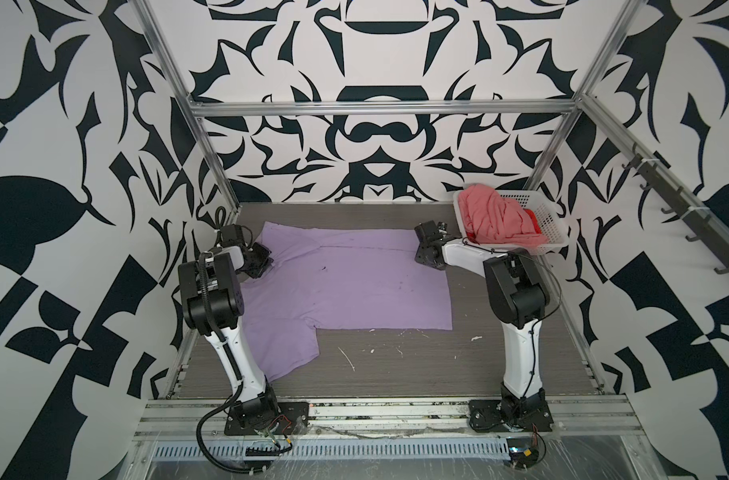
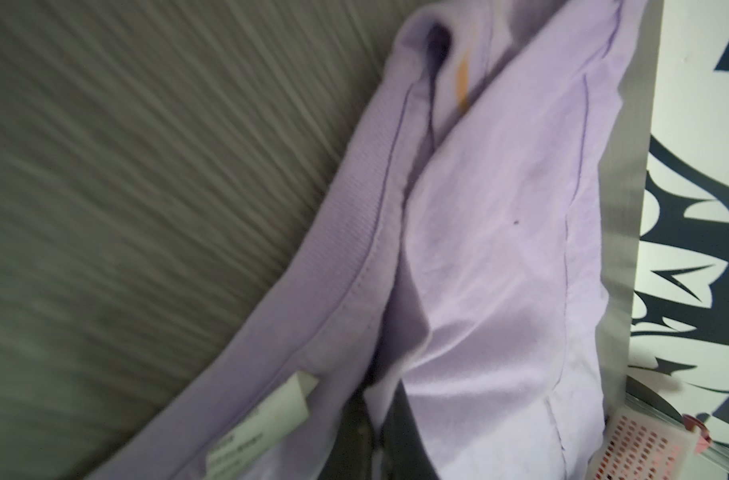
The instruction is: Fold and stack the t-shirts
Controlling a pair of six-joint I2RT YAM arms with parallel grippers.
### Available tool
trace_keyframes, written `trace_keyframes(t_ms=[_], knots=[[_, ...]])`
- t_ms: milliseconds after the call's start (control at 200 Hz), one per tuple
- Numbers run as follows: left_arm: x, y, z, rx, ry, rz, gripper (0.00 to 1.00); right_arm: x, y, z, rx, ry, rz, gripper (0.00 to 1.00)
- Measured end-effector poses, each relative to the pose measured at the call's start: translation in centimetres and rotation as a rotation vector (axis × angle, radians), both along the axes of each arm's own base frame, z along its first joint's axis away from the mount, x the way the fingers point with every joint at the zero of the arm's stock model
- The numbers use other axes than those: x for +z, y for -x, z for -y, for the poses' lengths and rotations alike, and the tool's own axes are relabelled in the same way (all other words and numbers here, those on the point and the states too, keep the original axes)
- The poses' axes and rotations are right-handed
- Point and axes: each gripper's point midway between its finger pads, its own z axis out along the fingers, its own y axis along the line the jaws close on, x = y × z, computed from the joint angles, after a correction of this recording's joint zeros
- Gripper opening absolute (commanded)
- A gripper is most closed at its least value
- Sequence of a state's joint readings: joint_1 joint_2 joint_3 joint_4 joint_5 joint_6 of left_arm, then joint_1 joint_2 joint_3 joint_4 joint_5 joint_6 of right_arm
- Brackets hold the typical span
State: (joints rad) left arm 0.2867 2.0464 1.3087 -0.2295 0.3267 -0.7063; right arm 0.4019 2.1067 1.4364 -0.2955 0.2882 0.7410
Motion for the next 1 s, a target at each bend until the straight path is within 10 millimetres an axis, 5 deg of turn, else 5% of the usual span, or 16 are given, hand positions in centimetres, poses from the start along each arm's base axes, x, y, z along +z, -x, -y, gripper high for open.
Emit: trace_keyframes(t_ms=[370,655,1000], knots=[[0.1,0.4,-1.3,-0.006,-0.015,-0.011,0.00,0.6,0.0,-0.7,-0.023,-0.035,0.020,0.50],[0.1,0.4,-1.1,-0.007,-0.005,-0.010,0.00,4.5,-3.6,-0.7,-0.043,-0.086,0.116,0.46],[0.1,0.7,-1.0,0.004,0.005,-0.013,0.00,0.5,-4.5,0.7,-0.031,-0.106,0.047,0.36]])
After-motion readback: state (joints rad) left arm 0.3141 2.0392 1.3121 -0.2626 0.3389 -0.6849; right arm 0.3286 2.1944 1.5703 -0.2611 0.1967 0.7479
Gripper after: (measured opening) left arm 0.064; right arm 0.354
